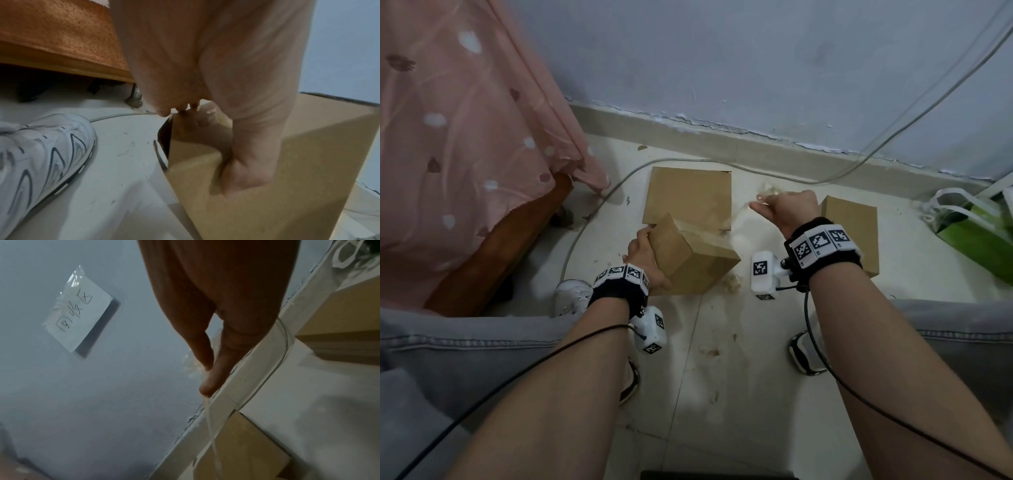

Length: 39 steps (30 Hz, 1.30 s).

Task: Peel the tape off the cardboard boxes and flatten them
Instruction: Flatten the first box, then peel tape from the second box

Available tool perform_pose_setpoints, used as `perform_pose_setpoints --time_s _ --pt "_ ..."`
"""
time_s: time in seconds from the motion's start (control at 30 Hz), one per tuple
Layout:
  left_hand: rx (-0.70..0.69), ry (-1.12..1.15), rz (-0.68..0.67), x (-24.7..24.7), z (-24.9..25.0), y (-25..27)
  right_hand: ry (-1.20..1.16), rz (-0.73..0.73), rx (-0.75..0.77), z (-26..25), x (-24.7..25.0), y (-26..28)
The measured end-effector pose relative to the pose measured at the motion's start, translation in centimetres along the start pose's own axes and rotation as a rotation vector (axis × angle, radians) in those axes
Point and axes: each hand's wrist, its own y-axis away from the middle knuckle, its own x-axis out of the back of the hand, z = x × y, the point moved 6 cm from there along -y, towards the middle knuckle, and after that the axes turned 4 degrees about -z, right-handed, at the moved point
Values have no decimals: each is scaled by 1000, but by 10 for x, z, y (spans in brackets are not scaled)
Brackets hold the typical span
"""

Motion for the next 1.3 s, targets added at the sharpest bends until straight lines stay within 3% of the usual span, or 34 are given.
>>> perform_pose_setpoints --time_s 0.13,0.23,0.4,0.53,0.6,0.7,0.77,0.87,0.97,1.17,1.23,1.3 --pt "23 -53 -24 -1 9 4 -50 50 -13 0 2 3" --pt "13 -94 -5 0 27 6 -49 -62 -34 0 -13 9" --pt "-117 -183 79 4 55 10 -75 -233 -46 -13 -36 15" --pt "-171 -129 30 6 60 16 -66 -350 -48 -24 -50 23" --pt "-174 -102 -16 4 62 17 -24 -385 -63 -23 -54 25" --pt "-134 -151 27 3 63 16 29 -415 -71 -19 -58 28" --pt "-121 -183 67 2 60 16 153 -382 -66 -16 -53 26" --pt "-103 -198 110 6 53 14 441 -217 -43 -15 -33 14" --pt "-126 -195 88 8 57 12 641 -96 -27 -11 -13 8" --pt "-162 -141 42 10 62 6 1167 -80 -81 6 -9 3" --pt "-189 -89 39 12 59 5 1226 -39 -39 3 -9 1" --pt "-203 -46 42 16 57 6 1135 16 7 -1 -8 1"
